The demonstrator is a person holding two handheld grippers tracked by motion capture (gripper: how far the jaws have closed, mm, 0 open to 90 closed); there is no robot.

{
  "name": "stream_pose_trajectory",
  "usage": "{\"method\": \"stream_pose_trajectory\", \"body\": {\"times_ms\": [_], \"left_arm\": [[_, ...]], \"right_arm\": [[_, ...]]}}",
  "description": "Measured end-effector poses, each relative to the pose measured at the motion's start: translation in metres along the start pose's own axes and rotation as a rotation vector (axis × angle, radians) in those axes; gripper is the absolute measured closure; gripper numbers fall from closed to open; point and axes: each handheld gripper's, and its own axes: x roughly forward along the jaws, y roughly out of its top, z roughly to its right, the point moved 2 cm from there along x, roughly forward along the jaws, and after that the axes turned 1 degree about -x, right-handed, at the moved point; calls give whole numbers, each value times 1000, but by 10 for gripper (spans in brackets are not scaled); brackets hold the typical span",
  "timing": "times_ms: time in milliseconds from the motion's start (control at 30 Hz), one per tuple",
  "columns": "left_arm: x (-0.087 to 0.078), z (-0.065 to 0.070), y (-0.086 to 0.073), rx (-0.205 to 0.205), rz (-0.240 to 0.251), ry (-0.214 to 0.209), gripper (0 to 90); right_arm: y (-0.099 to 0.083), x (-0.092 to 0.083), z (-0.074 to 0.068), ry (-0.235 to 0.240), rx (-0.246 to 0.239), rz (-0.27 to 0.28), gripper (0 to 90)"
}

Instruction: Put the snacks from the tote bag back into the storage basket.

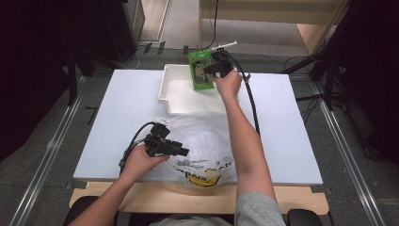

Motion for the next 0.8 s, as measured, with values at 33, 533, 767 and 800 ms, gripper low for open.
{"method": "stream_pose_trajectory", "body": {"times_ms": [33,533,767,800], "left_arm": [[0,0,0,-1,0,1,471],[2,0,-1,2,-5,5,470],[2,0,-1,2,-6,7,471],[2,0,-1,2,-5,8,471]], "right_arm": [[0,0,0,2,-1,-2,745],[-9,6,4,-11,11,-40,697],[-11,8,7,-23,14,-50,672],[-12,8,7,-29,16,-51,664]]}}
